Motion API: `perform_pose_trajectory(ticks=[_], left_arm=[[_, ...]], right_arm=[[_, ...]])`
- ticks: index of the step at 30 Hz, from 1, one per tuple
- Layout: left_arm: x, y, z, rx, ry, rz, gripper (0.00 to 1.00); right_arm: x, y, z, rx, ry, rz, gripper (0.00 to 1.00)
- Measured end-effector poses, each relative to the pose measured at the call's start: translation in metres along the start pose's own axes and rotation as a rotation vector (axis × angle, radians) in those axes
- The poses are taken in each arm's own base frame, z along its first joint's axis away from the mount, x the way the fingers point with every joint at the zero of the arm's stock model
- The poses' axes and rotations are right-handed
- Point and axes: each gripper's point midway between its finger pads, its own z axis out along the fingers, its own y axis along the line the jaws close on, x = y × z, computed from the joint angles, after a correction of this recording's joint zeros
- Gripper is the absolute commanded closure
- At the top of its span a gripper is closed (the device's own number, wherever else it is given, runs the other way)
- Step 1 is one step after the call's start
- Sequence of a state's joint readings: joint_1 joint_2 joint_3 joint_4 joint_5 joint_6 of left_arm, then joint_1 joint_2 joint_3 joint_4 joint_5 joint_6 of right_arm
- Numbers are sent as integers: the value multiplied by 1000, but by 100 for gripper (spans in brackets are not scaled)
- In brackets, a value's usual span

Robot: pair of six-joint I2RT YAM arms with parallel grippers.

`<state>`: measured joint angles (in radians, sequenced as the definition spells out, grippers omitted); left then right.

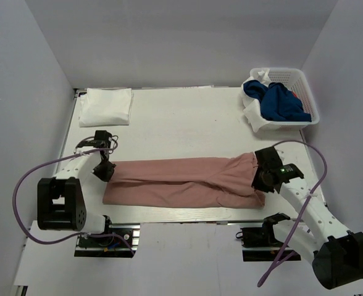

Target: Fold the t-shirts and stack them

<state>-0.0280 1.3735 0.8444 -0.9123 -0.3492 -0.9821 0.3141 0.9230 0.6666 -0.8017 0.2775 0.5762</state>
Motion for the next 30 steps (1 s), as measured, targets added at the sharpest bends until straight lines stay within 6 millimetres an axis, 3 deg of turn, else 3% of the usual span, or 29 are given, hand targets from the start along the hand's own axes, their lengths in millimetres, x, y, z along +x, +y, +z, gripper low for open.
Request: perform_pose_trajectory(ticks=[1,2,3,5,9,13,16,19,20,22,26,30], left_arm=[[5,4,5,-23,21,4,65],[10,7,9,-45,41,6,46],[14,10,12,-68,60,9,17],[20,14,15,-98,88,10,0],[15,11,7,-98,93,3,0],[-12,-16,-16,8,36,-8,0],[-29,-36,-34,113,-12,-5,0],[-33,-52,-44,217,-22,26,0],[-31,-57,-45,248,-18,42,0],[-21,-70,-44,309,11,107,0],[23,-94,-34,357,105,312,0],[68,-87,-13,256,203,489,0]], right_arm=[[12,-5,5,23,32,18,94],[23,-11,6,50,68,38,71],[28,-15,5,72,88,61,55],[29,-17,4,91,86,103,41],[30,-19,4,107,89,119,38],[12,-12,0,96,64,86,32],[-17,6,-2,23,-20,54,26],[-35,30,1,-87,-77,13,21],[-38,37,4,-118,-78,-5,12],[-37,53,15,-171,-43,-39,10],[-20,73,45,-228,74,-93,10],[-3,74,73,-196,170,-109,10]])
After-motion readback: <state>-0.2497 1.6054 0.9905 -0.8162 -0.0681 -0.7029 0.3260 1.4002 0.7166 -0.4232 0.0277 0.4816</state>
